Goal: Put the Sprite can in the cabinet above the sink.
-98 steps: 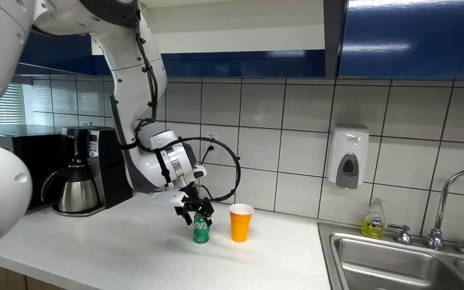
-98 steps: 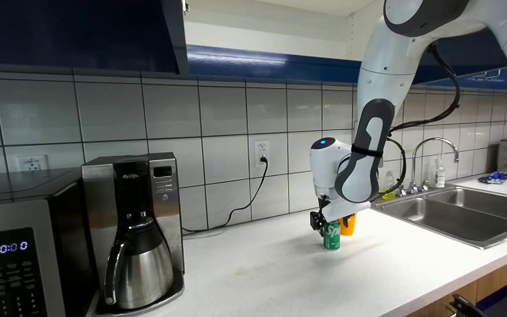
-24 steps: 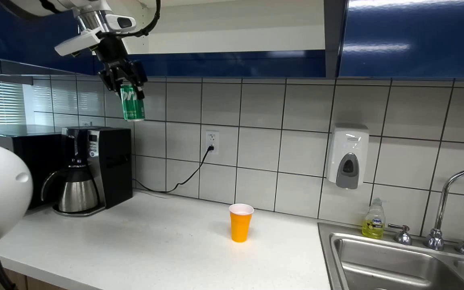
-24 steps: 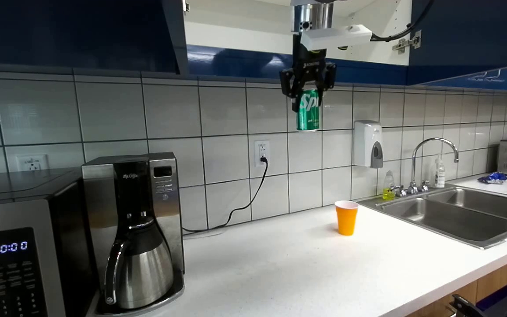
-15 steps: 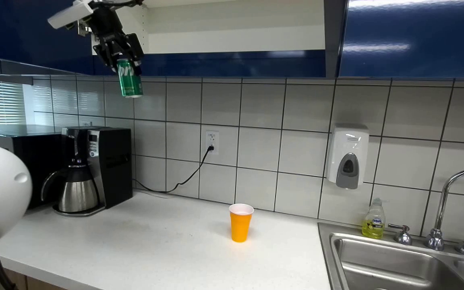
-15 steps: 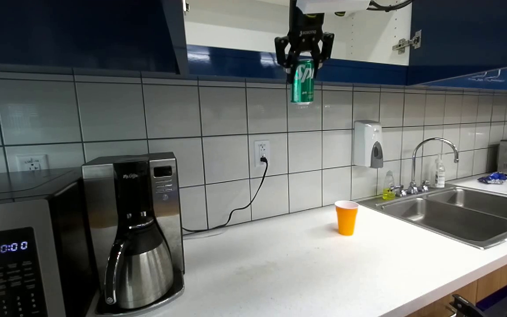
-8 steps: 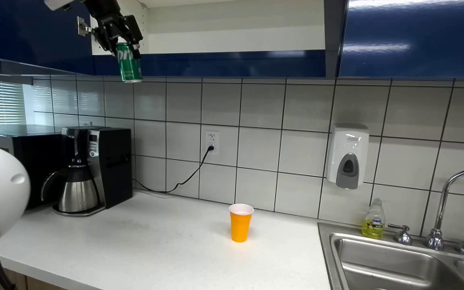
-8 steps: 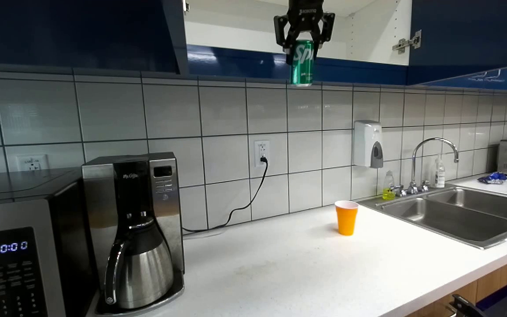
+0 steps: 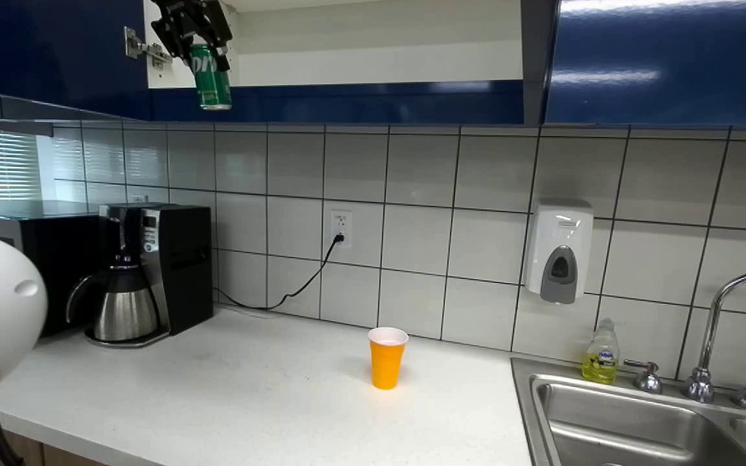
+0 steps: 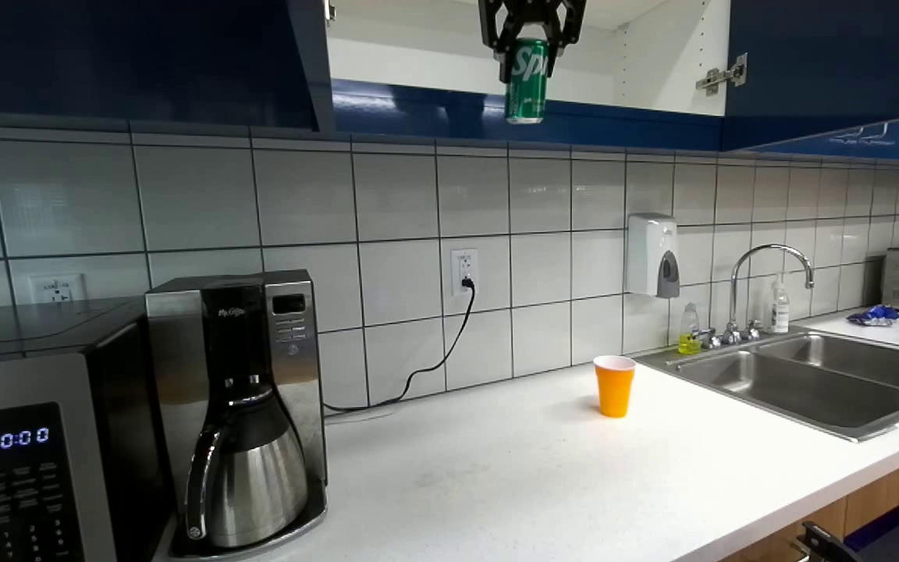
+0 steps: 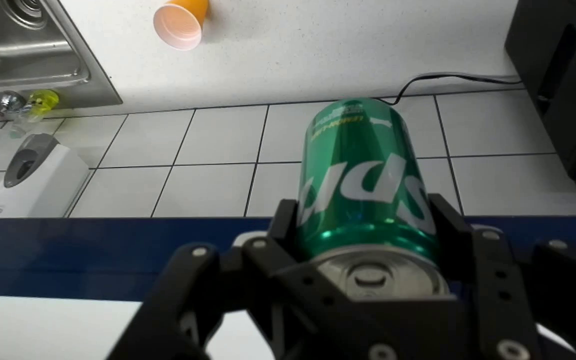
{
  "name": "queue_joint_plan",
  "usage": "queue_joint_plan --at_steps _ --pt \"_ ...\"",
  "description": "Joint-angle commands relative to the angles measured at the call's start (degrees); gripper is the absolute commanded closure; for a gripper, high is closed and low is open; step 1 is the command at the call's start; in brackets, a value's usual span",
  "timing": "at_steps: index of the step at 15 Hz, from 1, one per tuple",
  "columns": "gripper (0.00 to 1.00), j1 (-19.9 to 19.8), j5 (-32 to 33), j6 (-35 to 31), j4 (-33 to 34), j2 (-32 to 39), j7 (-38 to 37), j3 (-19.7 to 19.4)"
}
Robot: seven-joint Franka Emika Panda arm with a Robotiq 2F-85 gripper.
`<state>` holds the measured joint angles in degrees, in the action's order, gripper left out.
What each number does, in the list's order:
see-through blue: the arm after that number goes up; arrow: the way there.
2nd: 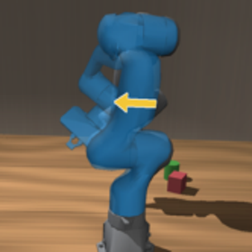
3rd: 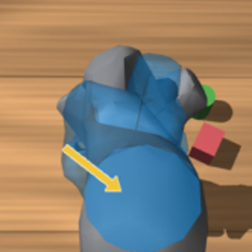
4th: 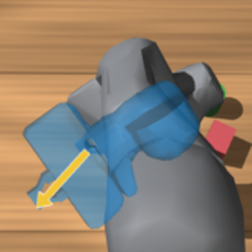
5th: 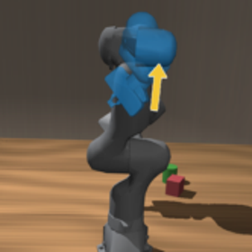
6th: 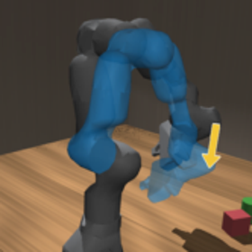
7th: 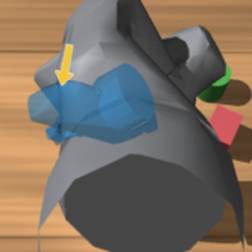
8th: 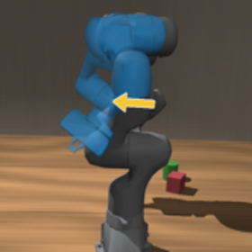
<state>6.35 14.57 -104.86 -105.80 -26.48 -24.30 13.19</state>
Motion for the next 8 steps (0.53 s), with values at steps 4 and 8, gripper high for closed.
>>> queue_joint_plan --at_steps 4,8 --pt "0.6 -2.2 0.4 5.2 11.3 5.4 -1.4 2.4" --pt "0.6 -2.0 0.9 6.8 16.0 7.8 -2.1 2.9"
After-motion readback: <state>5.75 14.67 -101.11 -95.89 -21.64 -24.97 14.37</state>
